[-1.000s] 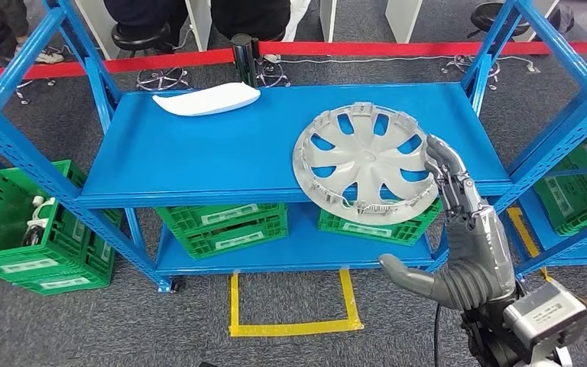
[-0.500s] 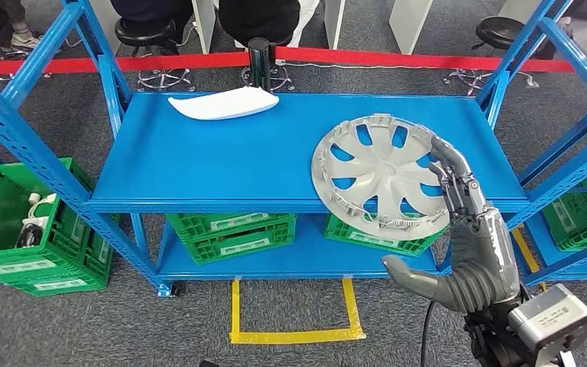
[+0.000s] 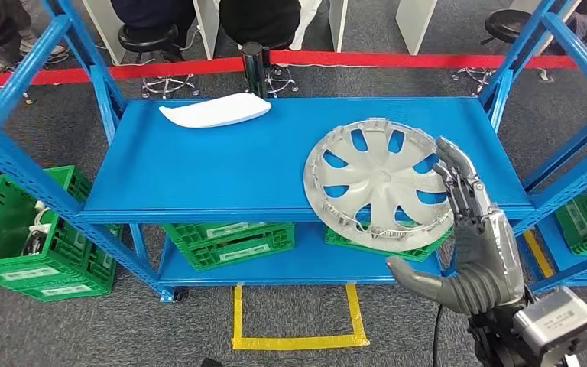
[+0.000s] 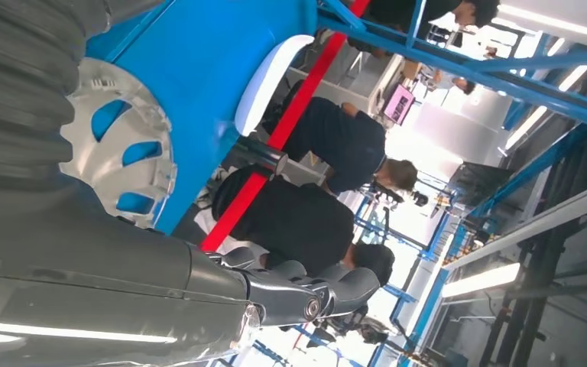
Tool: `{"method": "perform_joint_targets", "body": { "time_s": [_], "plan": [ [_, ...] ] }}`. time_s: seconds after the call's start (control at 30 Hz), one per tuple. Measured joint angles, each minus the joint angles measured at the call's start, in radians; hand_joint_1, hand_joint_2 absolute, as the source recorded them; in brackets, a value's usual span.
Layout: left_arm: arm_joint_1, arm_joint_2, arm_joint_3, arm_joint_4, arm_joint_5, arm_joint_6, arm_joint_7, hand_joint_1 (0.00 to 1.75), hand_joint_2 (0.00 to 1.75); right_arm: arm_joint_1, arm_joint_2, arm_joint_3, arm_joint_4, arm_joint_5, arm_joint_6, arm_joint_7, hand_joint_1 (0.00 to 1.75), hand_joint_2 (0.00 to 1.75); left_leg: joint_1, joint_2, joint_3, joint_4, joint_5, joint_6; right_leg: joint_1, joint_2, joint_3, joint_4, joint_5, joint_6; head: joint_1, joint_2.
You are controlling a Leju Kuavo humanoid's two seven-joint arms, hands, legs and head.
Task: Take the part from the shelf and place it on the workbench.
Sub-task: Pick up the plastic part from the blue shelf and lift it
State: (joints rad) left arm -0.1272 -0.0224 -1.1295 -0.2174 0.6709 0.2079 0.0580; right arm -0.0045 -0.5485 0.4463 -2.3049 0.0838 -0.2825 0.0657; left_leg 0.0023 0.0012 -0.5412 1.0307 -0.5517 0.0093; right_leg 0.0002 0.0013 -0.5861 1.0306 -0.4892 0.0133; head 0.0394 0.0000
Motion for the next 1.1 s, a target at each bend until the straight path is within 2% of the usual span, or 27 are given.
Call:
{"method": "perform_joint_targets", "body": {
  "time_s": [0.03, 0.1, 0.13, 0.17, 0.2, 0.23, 0.27, 0.3, 0.33, 0.47, 0.57, 0.67, 0.7, 0.83, 0.93, 1.03, 1.1],
  "plan": [
    [-0.001, 0.0, 0.0, 0.0, 0.0, 0.0, 0.0, 0.0, 0.0, 0.0, 0.0, 0.0, 0.0, 0.0, 0.0, 0.0, 0.0, 1.75, 0.0, 0.0, -0.005, 0.012, -0.01, -0.008, -0.001, -0.001, 0.007, -0.013, -0.003, -0.006, -0.002, 0.0],
    [0.001, 0.002, 0.0, 0.0, 0.0, 0.0, 0.001, 0.0, 0.0, 0.001, 0.003, 0.001, 0.002, 0.0, 0.002, -0.001, 0.0, 1.75, 0.002, -0.001, -0.093, 0.155, -0.055, -0.024, -0.006, -0.004, 0.027, -0.026, -0.015, -0.018, -0.016, 0.0],
    [0.001, 0.004, 0.0, 0.0, 0.0, 0.0, 0.002, 0.0, 0.0, 0.001, 0.005, 0.001, 0.003, 0.0, 0.003, -0.001, 0.0, 1.75, 0.004, -0.001, -0.132, 0.209, -0.06, -0.031, -0.009, -0.005, 0.04, -0.031, -0.022, -0.022, -0.025, 0.0],
    [0.002, 0.006, 0.0, 0.0, 0.0, 0.0, 0.002, 0.0, 0.0, 0.002, 0.007, 0.002, 0.004, 0.0, 0.003, -0.001, 0.0, 1.75, 0.006, -0.001, -0.157, 0.229, -0.041, -0.032, -0.009, -0.005, 0.051, -0.031, -0.031, -0.022, -0.032, 0.0],
    [0.002, 0.007, 0.0, 0.0, 0.0, 0.0, 0.002, 0.0, 0.0, 0.001, 0.007, 0.002, 0.004, 0.0, 0.003, -0.001, 0.0, 1.75, 0.006, -0.001, -0.135, 0.167, 0.006, -0.03, -0.009, -0.005, 0.06, -0.03, -0.038, -0.019, -0.035, 0.0],
    [0.002, 0.009, 0.0, 0.0, 0.002, 0.001, 0.002, 0.0, 0.0, 0.0, 0.008, 0.001, 0.005, 0.0, 0.004, -0.001, 0.0, 1.75, 0.005, 0.0, -0.11, 0.108, 0.039, -0.027, -0.008, -0.004, 0.067, -0.029, -0.045, -0.014, -0.039, 0.0],
    [0.002, 0.01, 0.0, 0.0, 0.006, 0.002, 0.0, 0.0, 0.0, -0.002, 0.008, 0.001, 0.005, 0.0, 0.005, 0.0, 0.0, 1.75, 0.004, 0.001, -0.088, 0.058, 0.058, -0.023, -0.006, -0.003, 0.072, -0.026, -0.052, -0.009, -0.043, 0.0],
    [0.002, 0.01, 0.0, 0.0, 0.014, 0.006, -0.004, 0.0, 0.0, -0.005, 0.008, 0.001, 0.006, -0.001, 0.007, 0.003, 0.0, 1.75, 0.004, 0.001, -0.076, 0.03, 0.063, -0.021, -0.005, -0.002, 0.074, -0.024, -0.057, -0.004, -0.045, 0.0],
    [0.003, 0.01, 0.0, 0.0, 0.026, 0.01, -0.011, 0.0, 0.0, -0.008, 0.007, 0.001, 0.006, -0.002, 0.01, 0.009, 0.0, 1.75, 0.003, 0.001, -0.071, 0.021, 0.057, -0.019, -0.003, -0.002, 0.073, -0.023, -0.058, -0.004, -0.046, 0.0],
    [0.005, 0.01, 0.004, 0.0, 0.075, 0.036, -0.04, 0.0, 0.0, -0.024, -0.001, 0.001, 0.006, -0.009, 0.022, 0.041, 0.0, 1.75, 0.003, -0.001, -0.068, 0.016, 0.054, -0.015, -0.004, -0.001, 0.077, -0.029, -0.058, -0.017, -0.037, 0.0],
    [0.005, 0.011, 0.008, 0.0, 0.095, 0.045, -0.051, 0.0, 0.0, -0.035, -0.007, -0.002, 0.007, -0.013, 0.021, 0.06, 0.0, 1.75, 0.0, 0.0, -0.067, 0.016, 0.049, -0.008, -0.005, -0.001, 0.082, -0.036, -0.058, -0.016, -0.028, 0.0],
    [0.005, 0.011, 0.012, 0.0, 0.109, 0.047, -0.052, 0.0, 0.0, -0.05, -0.017, -0.013, 0.014, 0.039, 0.009, 0.112, 0.0, 1.75, -0.004, 0.0, -0.066, 0.016, 0.048, -0.005, -0.008, -0.001, 0.083, -0.038, -0.059, -0.015, -0.021, 0.0],
    [0.005, 0.011, 0.012, 0.0, 0.113, 0.048, -0.05, 0.0, 0.0, -0.059, -0.022, -0.018, 0.017, 0.057, 0.003, 0.139, 0.0, 1.75, -0.005, 0.001, -0.066, 0.016, 0.048, -0.004, -0.009, -0.001, 0.083, -0.039, -0.059, -0.011, -0.021, 0.0],
    [0.005, 0.01, 0.013, 0.0, 0.116, 0.047, -0.043, 0.0, 0.0, -0.108, -0.06, -0.069, 0.057, 0.078, -0.044, 0.294, 0.0, 1.75, -0.007, 0.002, -0.066, 0.016, 0.048, 0.002, -0.012, -0.001, 0.085, -0.044, -0.057, 0.014, -0.021, 0.0],
    [0.005, 0.008, 0.013, 0.0, 0.09, 0.038, -0.028, 0.0, 0.0, -0.137, -0.11, -0.119, 0.108, 0.148, -0.022, 0.42, 0.0, 1.75, -0.007, 0.001, -0.066, 0.016, 0.049, 0.004, -0.012, -0.001, 0.085, -0.044, -0.056, 0.017, -0.021, 0.0],
    [0.005, 0.008, 0.011, 0.0, 0.039, 0.0, 0.042, 0.0, 0.0, -0.148, -0.18, -0.175, 0.175, 0.276, 0.039, 0.583, 0.0, 1.75, -0.006, -0.002, -0.065, 0.016, 0.049, 0.004, -0.012, -0.003, 0.086, -0.044, -0.056, 0.017, -0.022, 0.0],
    [0.006, 0.009, 0.01, 0.0, 0.021, -0.021, 0.075, 0.0, 0.0, -0.143, -0.216, -0.215, 0.221, 0.287, 0.053, 0.616, 0.0, 1.75, -0.006, -0.004, -0.064, 0.016, 0.05, 0.004, -0.012, -0.004, 0.086, -0.044, -0.056, 0.017, -0.022, 0.0]
  ]
}}
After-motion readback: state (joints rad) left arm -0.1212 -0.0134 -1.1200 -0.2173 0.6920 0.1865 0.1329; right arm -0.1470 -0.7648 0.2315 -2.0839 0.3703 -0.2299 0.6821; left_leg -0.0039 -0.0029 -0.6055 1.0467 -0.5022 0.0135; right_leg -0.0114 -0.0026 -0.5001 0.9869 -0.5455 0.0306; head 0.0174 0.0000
